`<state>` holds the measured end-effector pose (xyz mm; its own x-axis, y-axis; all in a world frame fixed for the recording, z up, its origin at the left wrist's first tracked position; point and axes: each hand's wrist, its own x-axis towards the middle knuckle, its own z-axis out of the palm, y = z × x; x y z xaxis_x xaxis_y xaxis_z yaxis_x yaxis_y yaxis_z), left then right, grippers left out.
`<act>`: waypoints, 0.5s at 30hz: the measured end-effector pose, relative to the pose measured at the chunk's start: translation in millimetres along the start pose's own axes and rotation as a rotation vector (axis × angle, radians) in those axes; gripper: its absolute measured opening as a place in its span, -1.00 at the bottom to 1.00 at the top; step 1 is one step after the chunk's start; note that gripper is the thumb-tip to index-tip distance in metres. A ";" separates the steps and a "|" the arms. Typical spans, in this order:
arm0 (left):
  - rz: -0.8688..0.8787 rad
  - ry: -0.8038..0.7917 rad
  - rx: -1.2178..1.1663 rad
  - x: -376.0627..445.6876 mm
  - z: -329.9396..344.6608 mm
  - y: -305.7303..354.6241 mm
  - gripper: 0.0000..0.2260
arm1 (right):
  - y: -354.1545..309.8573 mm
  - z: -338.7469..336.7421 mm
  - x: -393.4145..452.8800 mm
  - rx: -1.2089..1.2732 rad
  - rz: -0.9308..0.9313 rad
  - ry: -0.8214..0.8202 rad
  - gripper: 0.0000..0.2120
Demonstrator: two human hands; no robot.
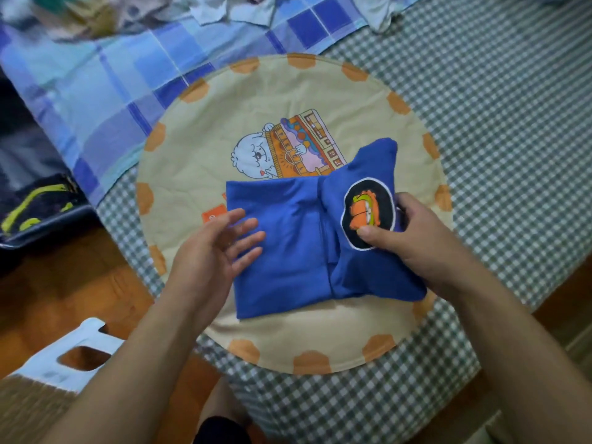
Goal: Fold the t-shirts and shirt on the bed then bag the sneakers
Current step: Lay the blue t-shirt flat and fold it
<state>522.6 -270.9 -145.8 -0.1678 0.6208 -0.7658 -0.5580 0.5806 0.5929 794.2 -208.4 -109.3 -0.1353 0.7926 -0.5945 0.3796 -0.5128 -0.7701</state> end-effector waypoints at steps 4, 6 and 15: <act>-0.077 -0.069 -0.022 1.6 4.0 4.9 -0.70 | -14.1 85.3 -3.7 -0.084 -0.068 -0.168 -0.78; -0.028 0.003 0.169 10.1 3.8 -1.9 -0.82 | 2.1 104.7 10.0 -0.306 -0.131 -0.022 -0.89; 0.095 0.223 0.686 30.8 -14.4 -11.1 -0.84 | 54.6 98.6 49.8 -0.513 0.011 0.251 -0.48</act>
<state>511.9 -265.8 -179.6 -0.3927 0.6055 -0.6922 0.0907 0.7745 0.6260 718.0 -229.4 -203.8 0.0692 0.8742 -0.4807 0.7838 -0.3457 -0.5159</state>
